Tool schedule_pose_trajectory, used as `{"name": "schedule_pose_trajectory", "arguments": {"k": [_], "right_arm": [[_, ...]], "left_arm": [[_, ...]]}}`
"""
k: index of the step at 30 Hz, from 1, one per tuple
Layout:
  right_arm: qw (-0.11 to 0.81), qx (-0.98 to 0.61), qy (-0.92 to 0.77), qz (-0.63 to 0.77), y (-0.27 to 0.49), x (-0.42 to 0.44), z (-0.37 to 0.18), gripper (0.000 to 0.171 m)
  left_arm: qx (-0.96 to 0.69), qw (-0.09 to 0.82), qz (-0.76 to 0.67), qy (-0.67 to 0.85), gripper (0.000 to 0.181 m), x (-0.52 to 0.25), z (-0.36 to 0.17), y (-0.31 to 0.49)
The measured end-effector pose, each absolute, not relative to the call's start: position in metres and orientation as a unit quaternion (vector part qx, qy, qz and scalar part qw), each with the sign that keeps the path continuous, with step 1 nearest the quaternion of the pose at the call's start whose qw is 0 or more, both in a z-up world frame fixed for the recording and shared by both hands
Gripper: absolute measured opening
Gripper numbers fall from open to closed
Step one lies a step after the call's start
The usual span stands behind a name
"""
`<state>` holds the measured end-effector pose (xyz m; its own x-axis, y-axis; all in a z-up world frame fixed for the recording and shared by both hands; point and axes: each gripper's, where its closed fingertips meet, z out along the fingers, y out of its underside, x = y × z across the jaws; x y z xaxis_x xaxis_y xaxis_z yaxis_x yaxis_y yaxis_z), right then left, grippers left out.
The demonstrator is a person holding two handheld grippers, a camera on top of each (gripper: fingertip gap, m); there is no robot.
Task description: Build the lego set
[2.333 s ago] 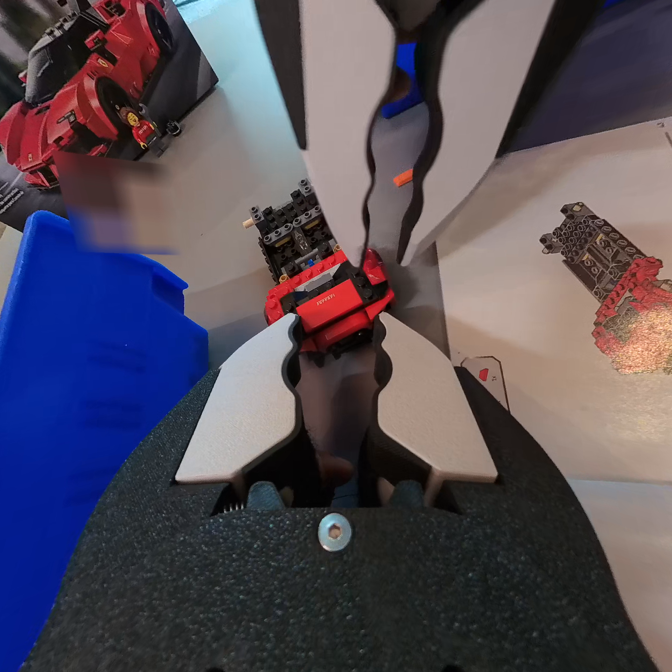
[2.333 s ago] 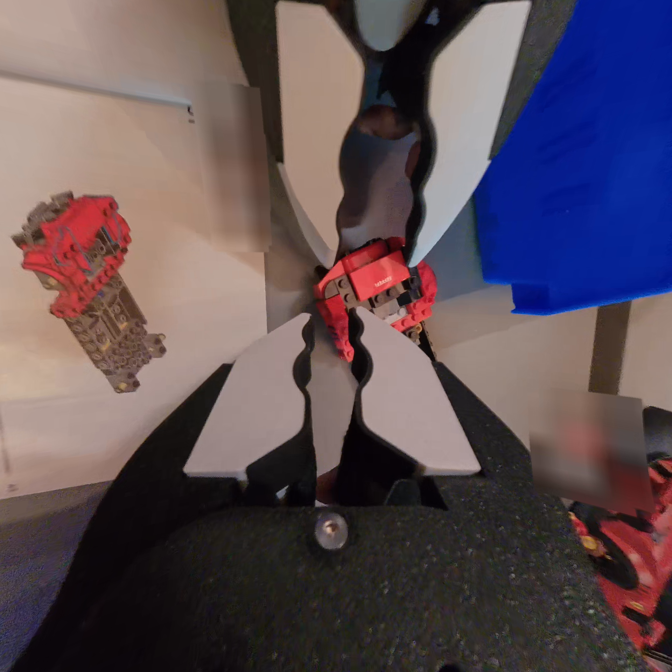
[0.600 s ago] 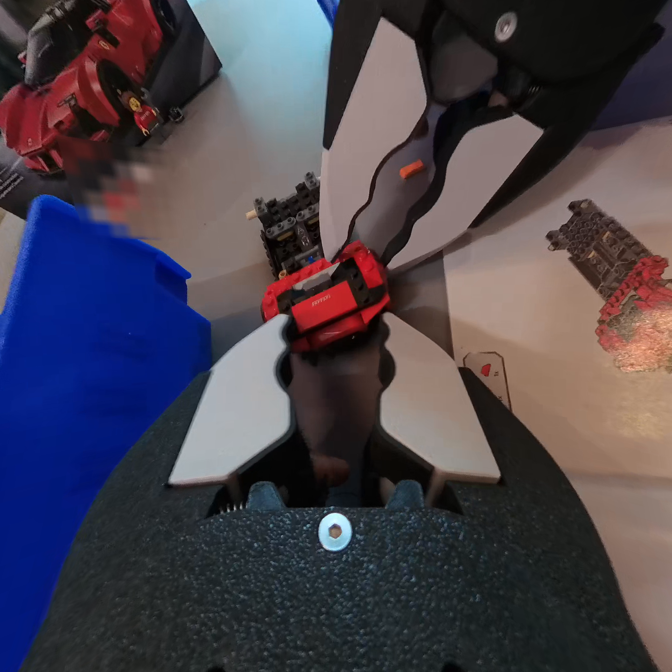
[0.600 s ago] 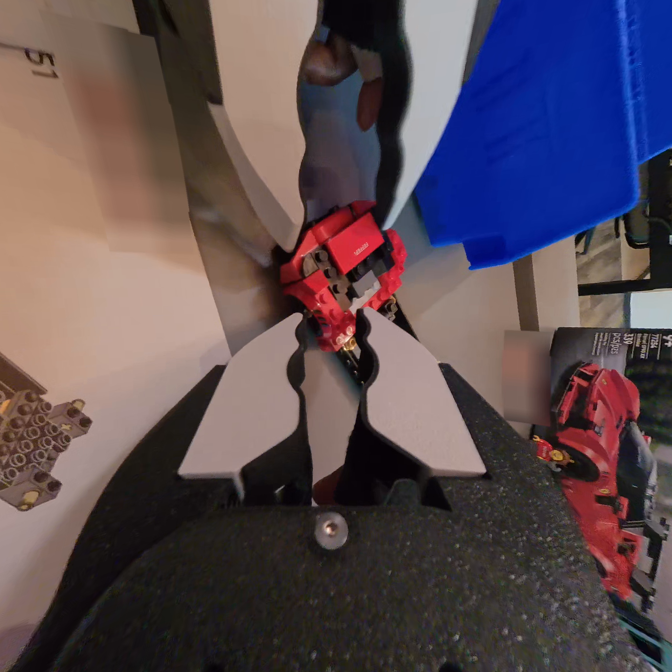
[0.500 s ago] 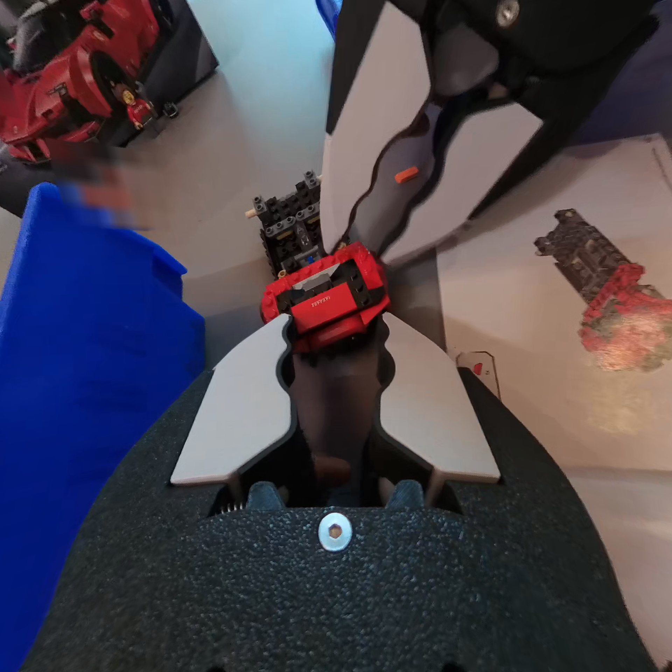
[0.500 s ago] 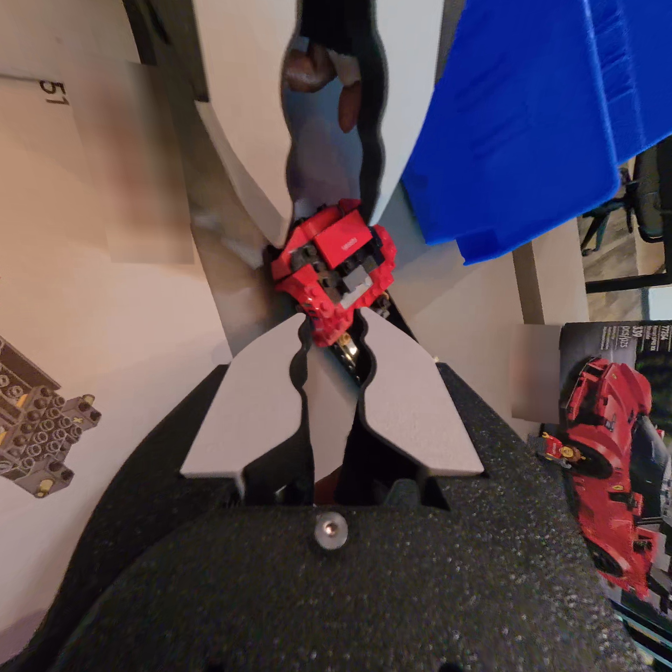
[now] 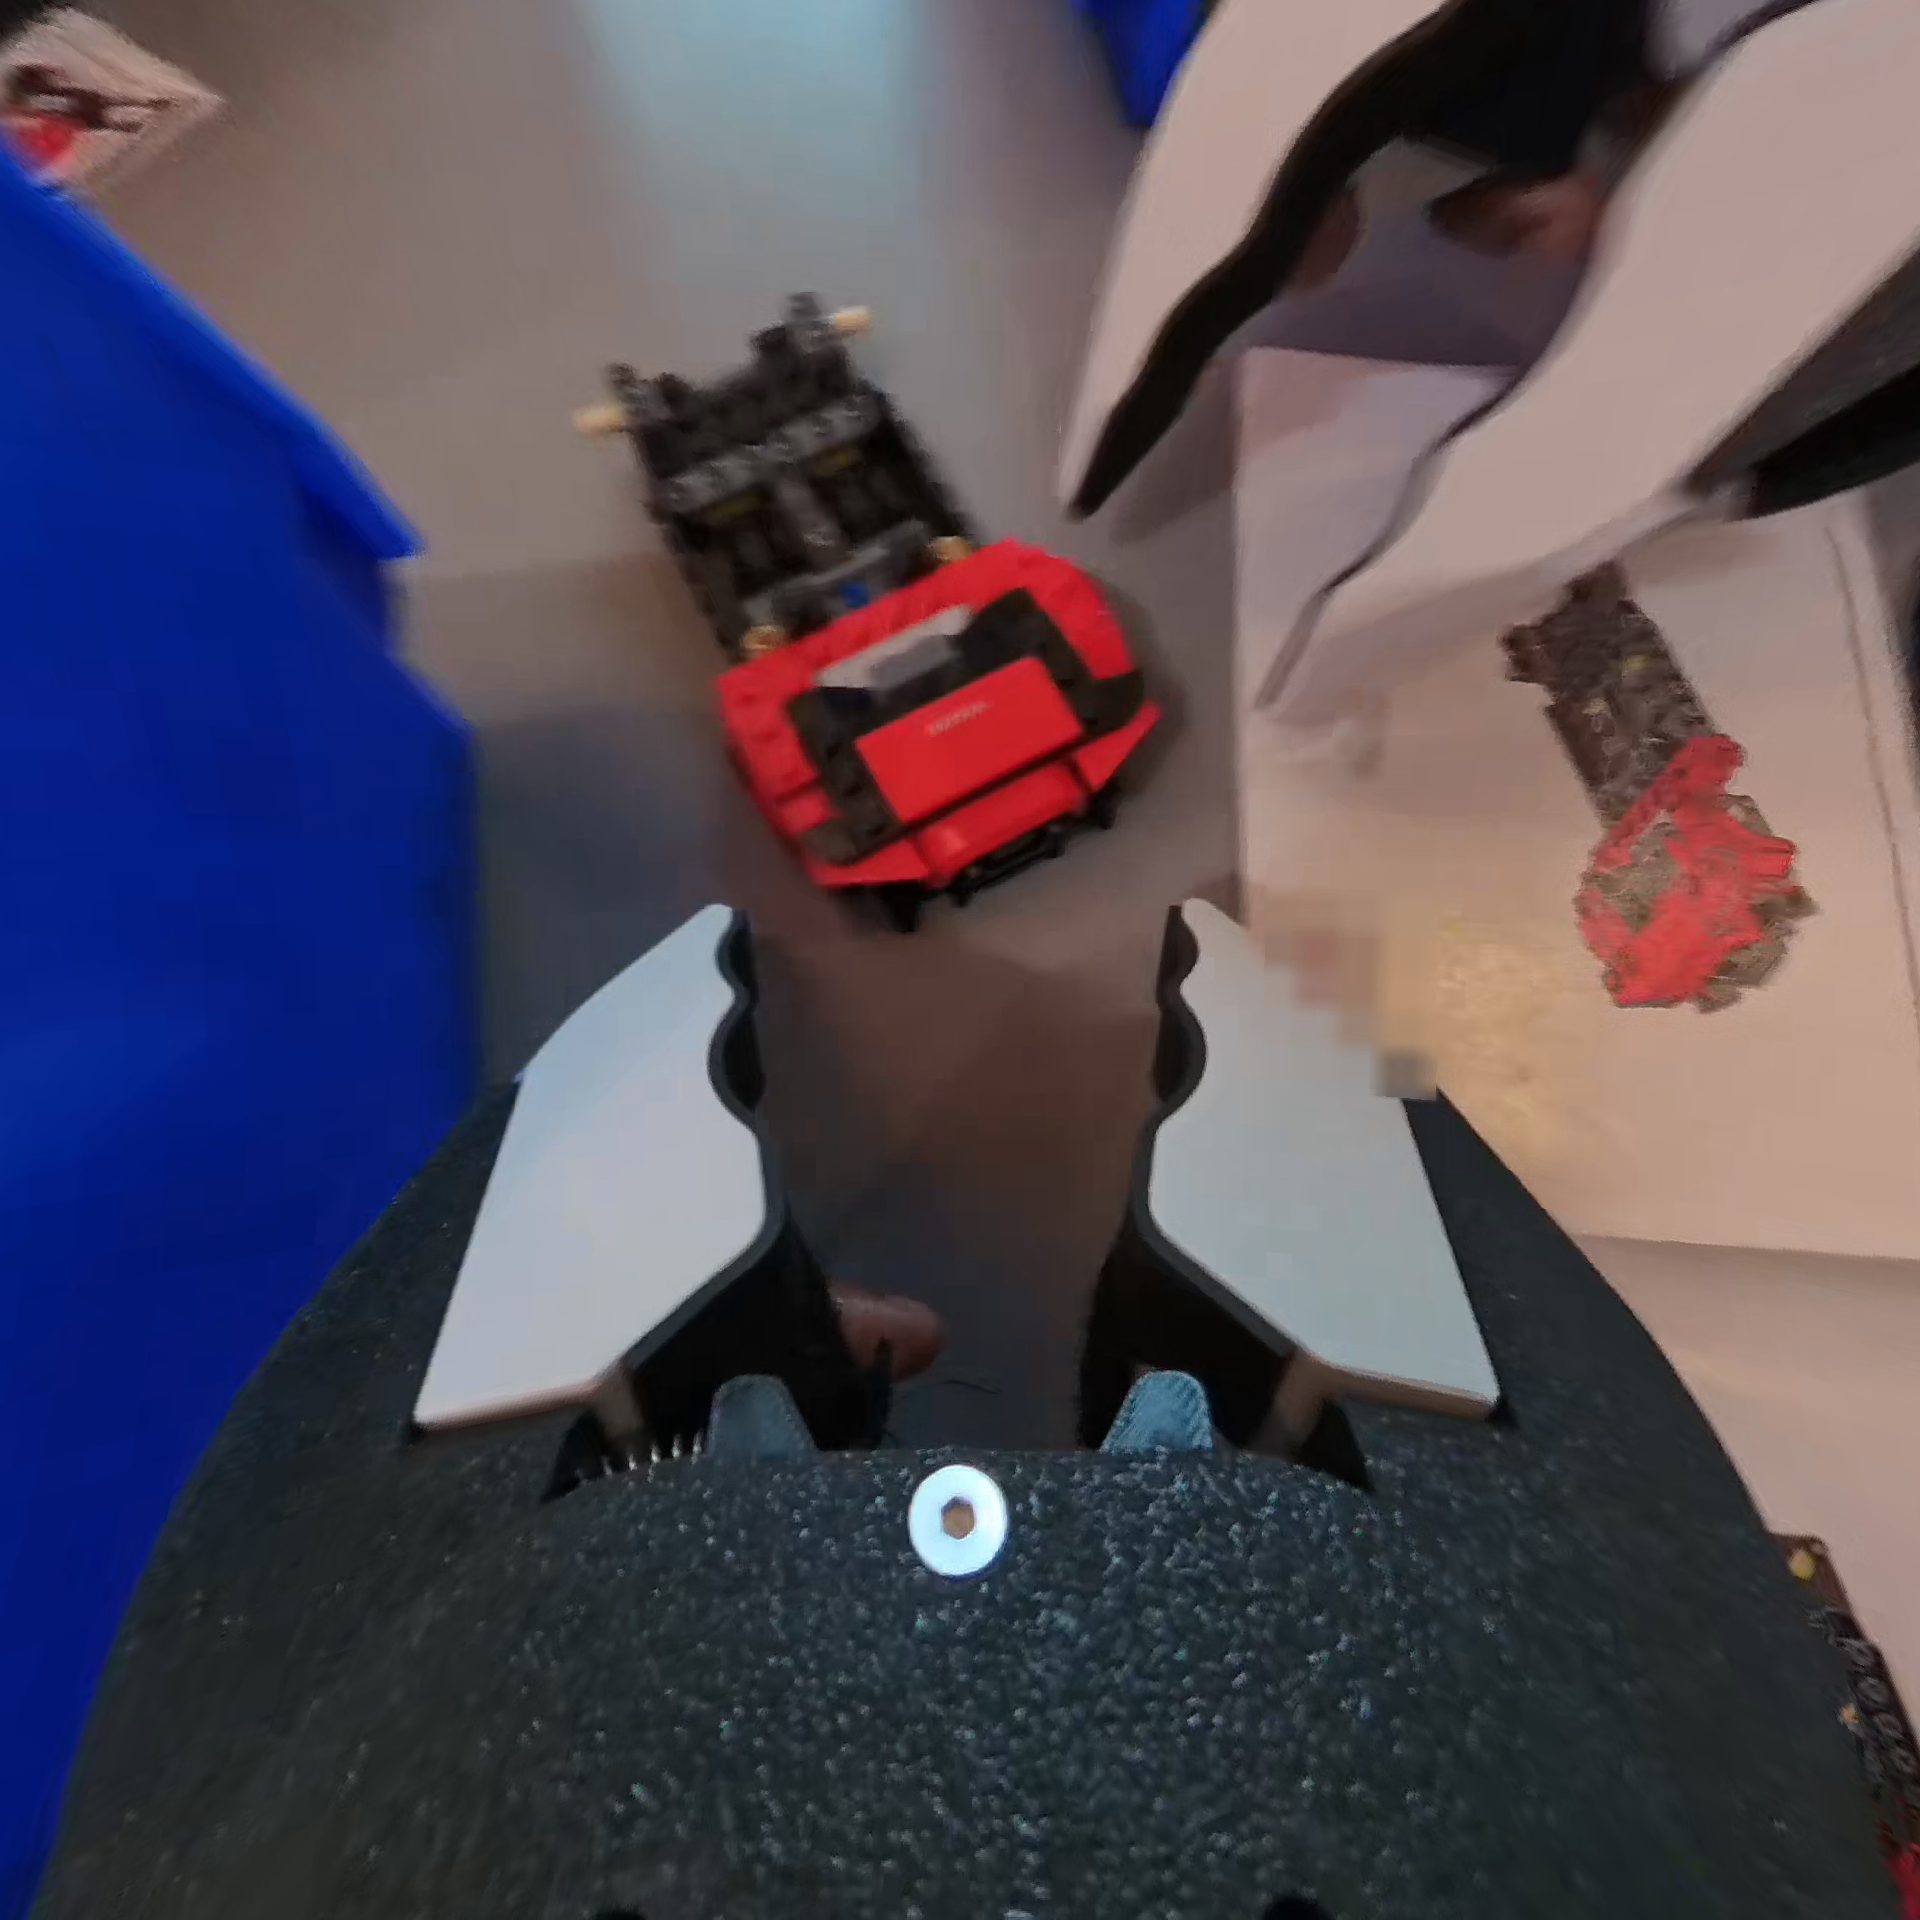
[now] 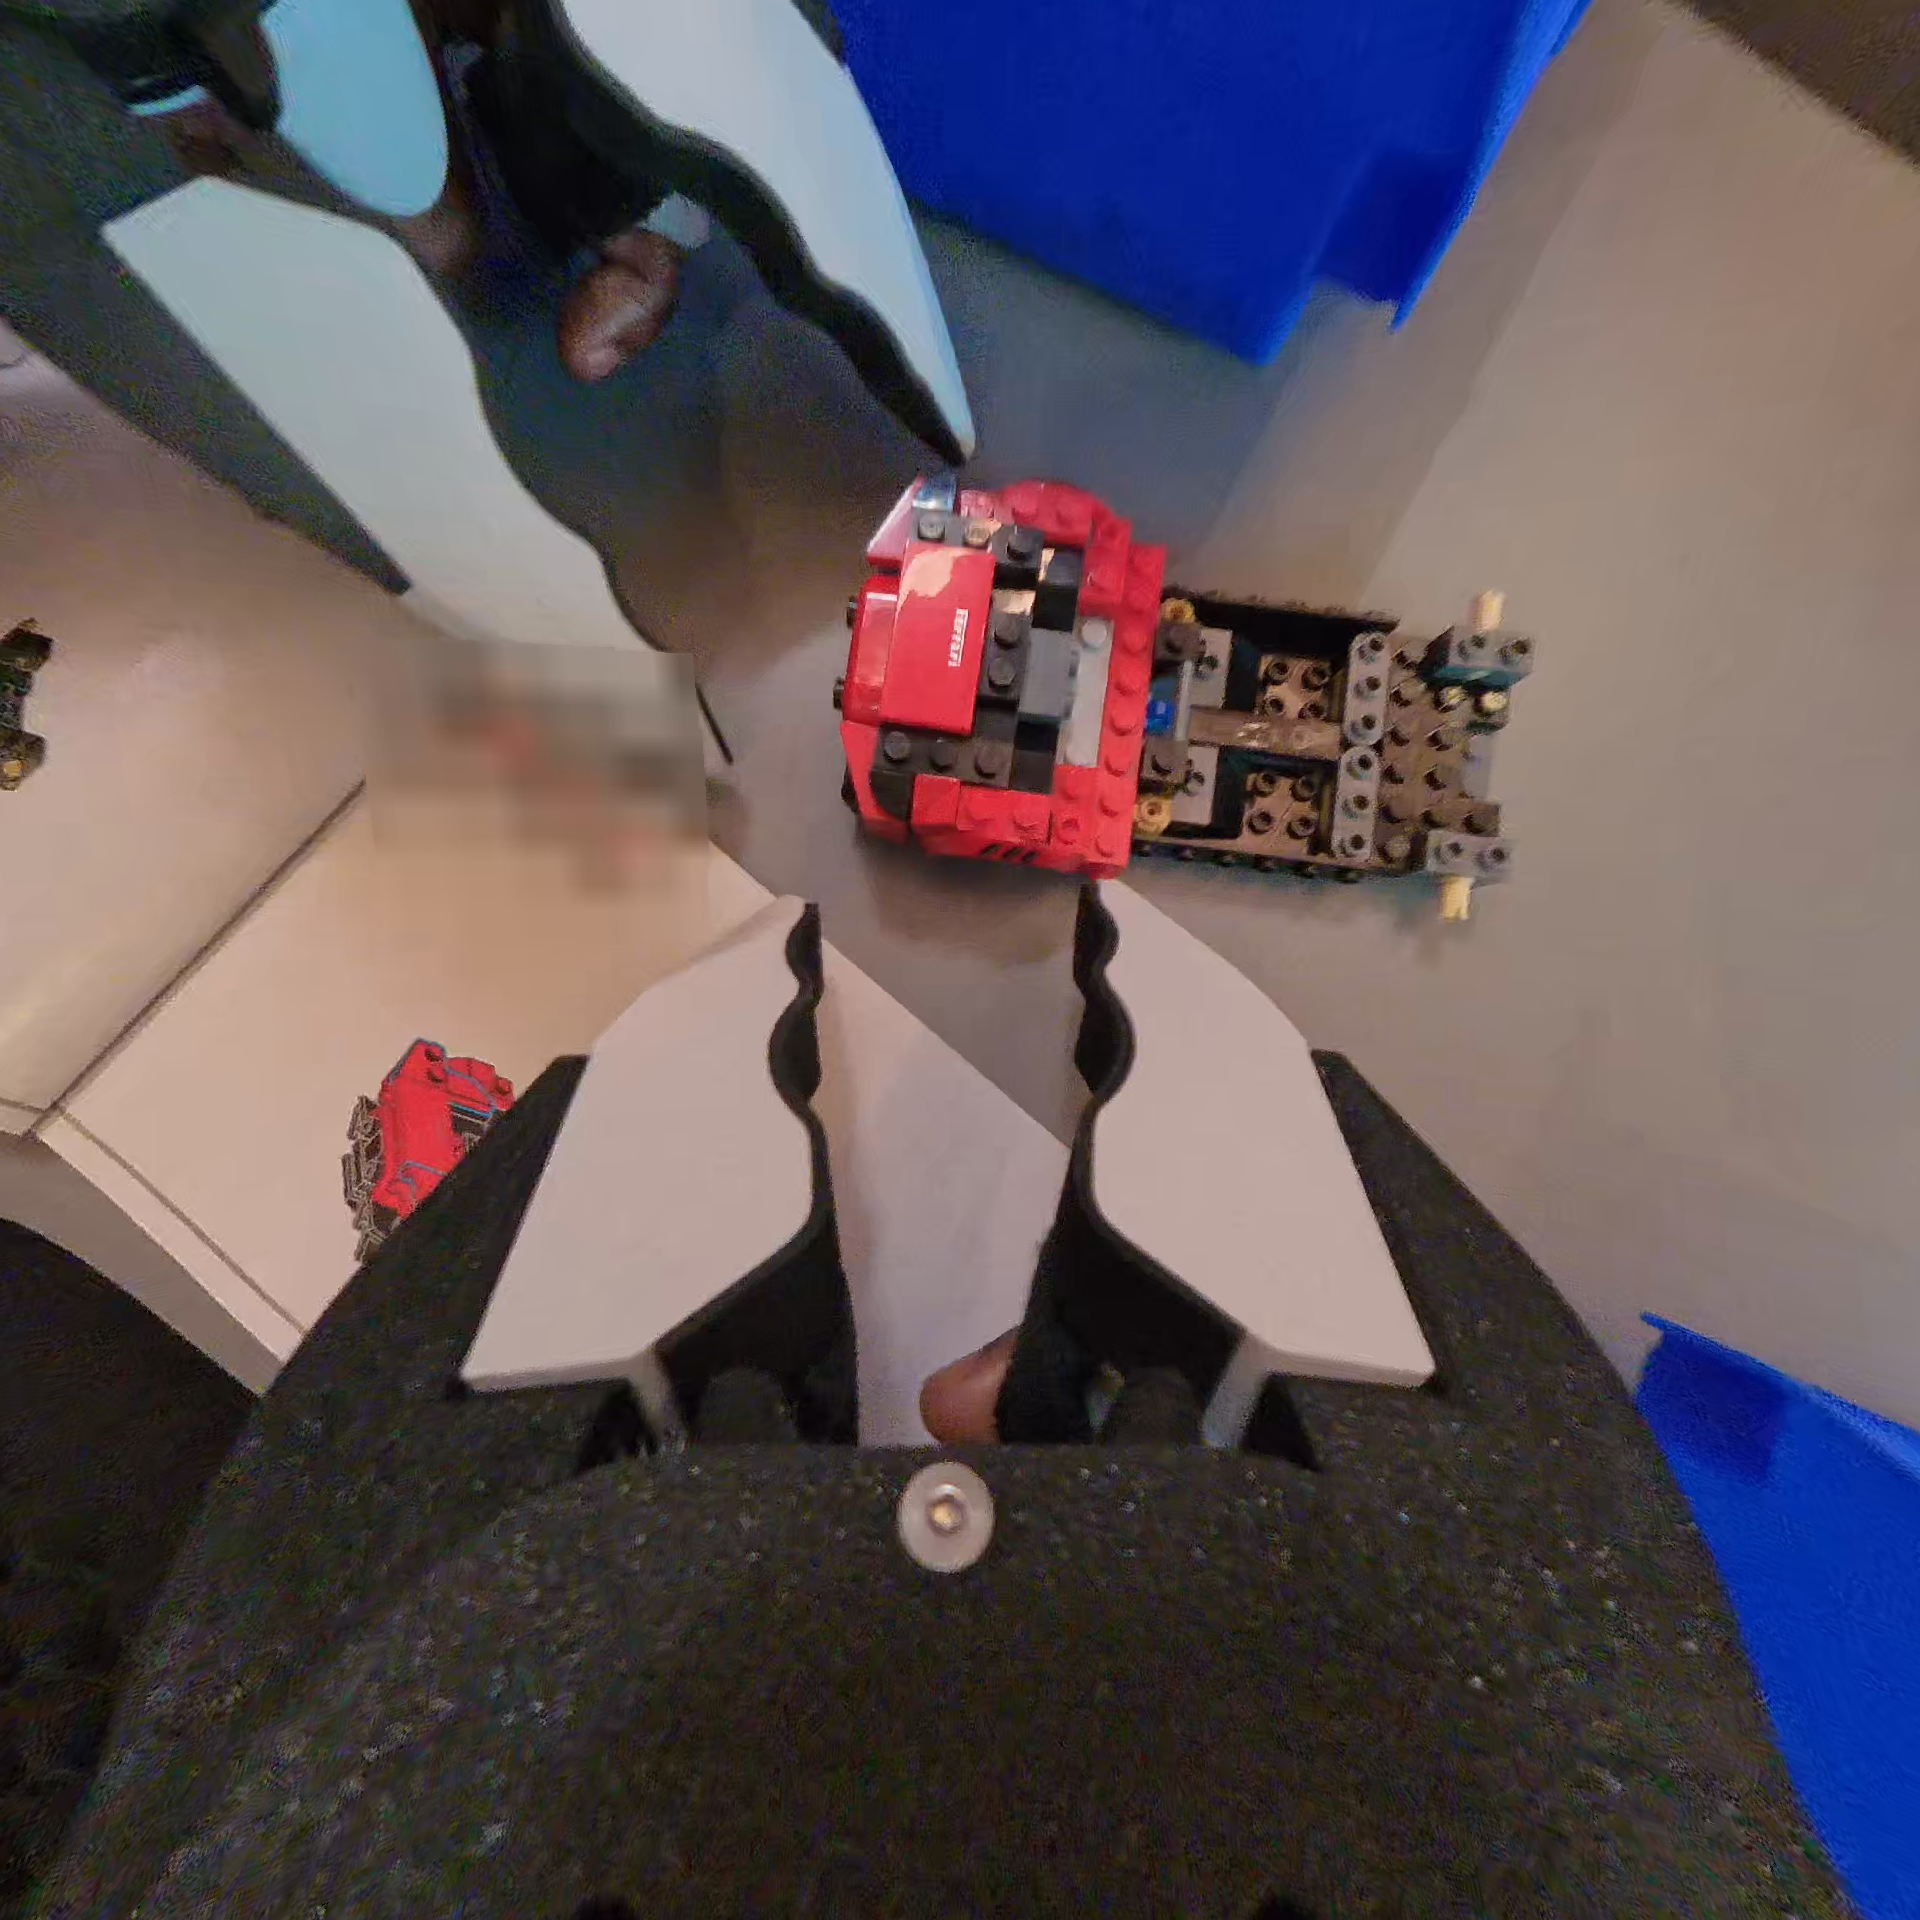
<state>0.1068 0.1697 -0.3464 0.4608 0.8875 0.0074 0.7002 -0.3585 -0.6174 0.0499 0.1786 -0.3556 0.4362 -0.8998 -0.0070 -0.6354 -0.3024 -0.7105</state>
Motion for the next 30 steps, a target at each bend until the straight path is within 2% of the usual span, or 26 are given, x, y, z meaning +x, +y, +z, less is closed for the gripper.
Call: {"name": "schedule_pose_trajectory", "arguments": {"k": [4,10,14,16,20,22,23,26,28,30], "right_arm": [[0.247,-0.819,-0.485,0.182,0.170,0.108,-0.358,0.048],[0.261,-0.817,-0.480,0.185,0.181,0.123,-0.357,0.048],[0.289,-0.811,-0.483,0.157,0.179,0.136,-0.342,0.047],[0.319,-0.799,-0.492,0.137,0.176,0.140,-0.328,0.044],[0.340,-0.731,-0.550,0.219,0.136,0.108,-0.306,0.025],[0.334,-0.690,-0.584,0.268,0.112,0.085,-0.304,0.004],[0.330,-0.673,-0.597,0.285,0.103,0.073,-0.303,0.002],[0.298,-0.619,-0.642,0.340,0.068,0.031,-0.305,0.002],[0.262,-0.588,-0.676,0.357,0.045,0.003,-0.310,0.017],[0.235,-0.565,-0.708,0.353,0.030,-0.023,-0.318,0.022]], "left_arm": [[-0.760,0.322,-0.225,0.518,0.067,0.063,-0.357,0.163],[-0.742,0.299,-0.246,0.548,0.062,0.081,-0.357,0.137],[-0.752,0.296,-0.201,0.554,0.056,0.061,-0.345,0.134],[-0.751,0.324,-0.183,0.545,0.048,0.043,-0.321,0.131],[-0.746,0.419,-0.158,0.492,0.003,-0.002,-0.247,0.117],[-0.740,0.465,-0.163,0.458,0.000,-0.016,-0.209,0.104],[-0.732,0.489,-0.165,0.445,0.000,-0.020,-0.191,0.096],[-0.700,0.567,-0.151,0.408,0.001,-0.029,-0.141,0.072],[-0.684,0.598,-0.140,0.394,0.002,-0.034,-0.119,0.058],[-0.676,0.612,-0.137,0.387,0.003,-0.040,-0.106,0.048]]}}
